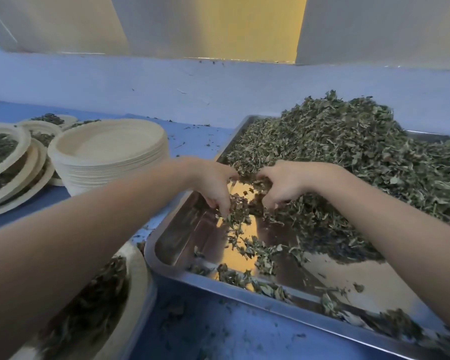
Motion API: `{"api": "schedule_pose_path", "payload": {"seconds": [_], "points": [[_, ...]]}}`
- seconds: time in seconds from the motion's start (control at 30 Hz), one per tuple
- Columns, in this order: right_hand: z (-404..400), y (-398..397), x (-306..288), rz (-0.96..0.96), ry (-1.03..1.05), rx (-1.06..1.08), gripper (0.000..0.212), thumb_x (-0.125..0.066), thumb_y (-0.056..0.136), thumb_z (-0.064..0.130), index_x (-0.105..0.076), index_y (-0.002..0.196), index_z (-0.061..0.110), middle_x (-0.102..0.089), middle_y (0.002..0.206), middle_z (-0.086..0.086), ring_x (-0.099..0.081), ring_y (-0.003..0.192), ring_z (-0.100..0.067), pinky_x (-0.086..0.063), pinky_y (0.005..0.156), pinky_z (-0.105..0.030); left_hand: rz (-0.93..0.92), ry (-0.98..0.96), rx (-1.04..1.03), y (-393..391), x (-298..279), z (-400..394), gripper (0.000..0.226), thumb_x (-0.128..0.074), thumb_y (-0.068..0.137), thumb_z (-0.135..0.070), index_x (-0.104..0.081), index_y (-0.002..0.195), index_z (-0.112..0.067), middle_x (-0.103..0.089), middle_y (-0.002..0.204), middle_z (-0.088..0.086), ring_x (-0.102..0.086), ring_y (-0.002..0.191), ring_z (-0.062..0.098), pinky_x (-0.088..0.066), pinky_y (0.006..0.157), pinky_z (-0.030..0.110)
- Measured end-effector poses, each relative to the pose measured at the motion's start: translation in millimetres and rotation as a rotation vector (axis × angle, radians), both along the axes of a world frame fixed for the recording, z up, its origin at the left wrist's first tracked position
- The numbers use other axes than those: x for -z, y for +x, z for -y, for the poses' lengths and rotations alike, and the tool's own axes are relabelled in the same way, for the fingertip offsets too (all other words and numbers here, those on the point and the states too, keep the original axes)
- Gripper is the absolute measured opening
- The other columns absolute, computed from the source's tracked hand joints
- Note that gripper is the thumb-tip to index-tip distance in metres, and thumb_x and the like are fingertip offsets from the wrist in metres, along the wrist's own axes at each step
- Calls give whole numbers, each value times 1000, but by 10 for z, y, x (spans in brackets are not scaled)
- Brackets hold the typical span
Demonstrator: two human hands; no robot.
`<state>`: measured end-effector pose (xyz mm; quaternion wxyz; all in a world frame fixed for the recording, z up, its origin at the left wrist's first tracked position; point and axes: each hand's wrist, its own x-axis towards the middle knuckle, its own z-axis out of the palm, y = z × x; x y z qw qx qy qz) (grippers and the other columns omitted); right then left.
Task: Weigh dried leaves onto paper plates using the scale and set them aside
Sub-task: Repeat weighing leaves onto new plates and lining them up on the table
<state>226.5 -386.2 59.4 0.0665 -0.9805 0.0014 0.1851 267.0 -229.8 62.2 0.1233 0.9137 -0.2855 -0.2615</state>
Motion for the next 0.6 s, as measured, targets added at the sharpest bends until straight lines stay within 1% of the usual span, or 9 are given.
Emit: {"api": "schedule_pose_path", "payload": {"seconds": [0.07, 0.1, 0.17, 0.23, 0.3, 0.37, 0.43, 0.5, 0.6], "points": [[-63, -37, 38, -77, -108, 9, 65, -70, 77, 32, -45, 134, 11, -53, 93, -1, -57, 72, -13, -45, 50, -22, 3, 100, 35, -68, 42, 70, 94, -73, 79, -11, -10, 149, -7, -61, 101, 8, -60, 60, 3, -47, 50, 14], [-109, -41, 81, -85, -103, -13, 59, -71, 74, 34, -52, 125, 10, -54, 98, -5, -57, 75, -15, -47, 53, -24, -18, 105, 34, -92, 55, 119, 88, -71, 79, -6, -16, 147, -2, -62, 83, 6, -60, 55, 3, -47, 47, 14], [-192, -38, 146, -28, -1, -49, 43, -71, 69, 31, -61, 104, 8, -59, 96, -10, -56, 74, -20, -50, 62, -31, -85, 54, 20, -115, 76, 214, 58, -66, 79, 5, -41, 131, 7, -61, 71, 8, -61, 52, 5, -46, 44, 12], [-190, -83, 129, -17, 80, -45, 40, -69, 69, 30, -63, 101, 6, -61, 97, -11, -58, 74, -19, -50, 65, -31, -93, 5, 6, -134, 81, 239, 37, -64, 79, 8, -52, 114, 7, -62, 82, 15, -65, 57, 9, -52, 50, 16], [-72, -174, 36, -49, 0, -26, 69, -66, 73, 37, -44, 135, 17, -49, 123, -13, -59, 87, -18, -53, 70, -29, -63, -20, 6, -124, 58, 198, 65, -69, 79, 1, -36, 134, 0, -58, 110, 20, -69, 74, 17, -59, 69, 29], [75, -284, -29, -153, -106, 37, 87, -66, 75, 41, -21, 148, 31, -36, 136, -10, -55, 98, -23, -55, 69, -29, -35, -8, 28, -91, 6, 98, 91, -75, 76, -7, -19, 148, -10, -49, 129, 19, -66, 83, 21, -59, 70, 29], [93, -381, -41, -275, -43, 146, 82, -70, 77, 32, -26, 145, 22, -46, 122, -7, -61, 90, -21, -57, 59, -26, -78, 61, 34, -105, -32, 36, 103, -78, 73, -9, -12, 150, -13, -42, 138, 18, -63, 74, 16, -55, 53, 18], [10, -406, 23, -222, 45, 167, 69, -71, 77, 18, -36, 136, 9, -53, 103, -6, -66, 76, -18, -54, 52, -20, -61, 152, 50, -165, -8, 57, 100, -79, 72, -11, -14, 149, -8, -50, 133, 19, -62, 67, 13, -51, 48, 16], [-156, -348, 115, -37, 150, 97, 62, -72, 74, 11, -43, 128, 3, -64, 92, -5, -65, 67, -14, -51, 50, -20, -49, 115, 84, -204, 89, 204, 50, -73, 74, -5, -49, 118, 3, -68, 85, 12, -65, 60, 10, -54, 60, 22]]}}
